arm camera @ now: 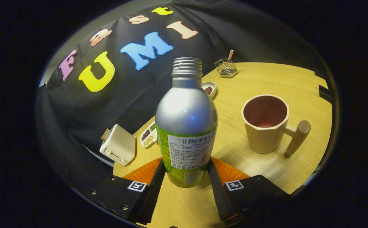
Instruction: Take the bottle from table, then pour the juice into the cup, finally place the bottle on the coaster
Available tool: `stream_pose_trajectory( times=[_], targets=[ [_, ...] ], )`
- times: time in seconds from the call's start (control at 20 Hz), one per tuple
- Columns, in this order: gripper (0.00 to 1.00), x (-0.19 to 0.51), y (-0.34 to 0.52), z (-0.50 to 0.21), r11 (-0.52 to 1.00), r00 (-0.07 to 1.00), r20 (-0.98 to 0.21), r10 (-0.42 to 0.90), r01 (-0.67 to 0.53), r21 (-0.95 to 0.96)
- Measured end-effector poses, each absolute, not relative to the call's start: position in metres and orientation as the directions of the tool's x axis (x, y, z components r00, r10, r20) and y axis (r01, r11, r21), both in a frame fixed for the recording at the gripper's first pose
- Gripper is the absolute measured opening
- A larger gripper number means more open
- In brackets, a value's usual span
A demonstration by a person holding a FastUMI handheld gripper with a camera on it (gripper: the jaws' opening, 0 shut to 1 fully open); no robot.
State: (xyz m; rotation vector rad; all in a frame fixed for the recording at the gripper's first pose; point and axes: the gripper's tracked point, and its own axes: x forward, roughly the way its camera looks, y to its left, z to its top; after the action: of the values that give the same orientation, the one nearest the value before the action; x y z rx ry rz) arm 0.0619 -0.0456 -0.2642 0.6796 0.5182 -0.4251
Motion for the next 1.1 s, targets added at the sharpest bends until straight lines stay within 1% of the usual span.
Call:
stream_pose_trajectory(
  times=[0.2,0.55,0.9,1.1],
  targets=[
    [0.75,0.076,-0.038,-0.267,0.743,0.791,-0.568,-0.227,0.517,0.425],
    [0.75,0.108,-0.037,-0.267,0.851,0.785,-0.556,-0.272,0.466,0.242],
    [0.75,0.142,-0.049,-0.272,0.881,0.783,-0.540,-0.309,0.450,0.147],
    [0.76,0.156,-0.055,-0.279,0.888,0.788,-0.528,-0.317,0.442,0.127]
  ],
)
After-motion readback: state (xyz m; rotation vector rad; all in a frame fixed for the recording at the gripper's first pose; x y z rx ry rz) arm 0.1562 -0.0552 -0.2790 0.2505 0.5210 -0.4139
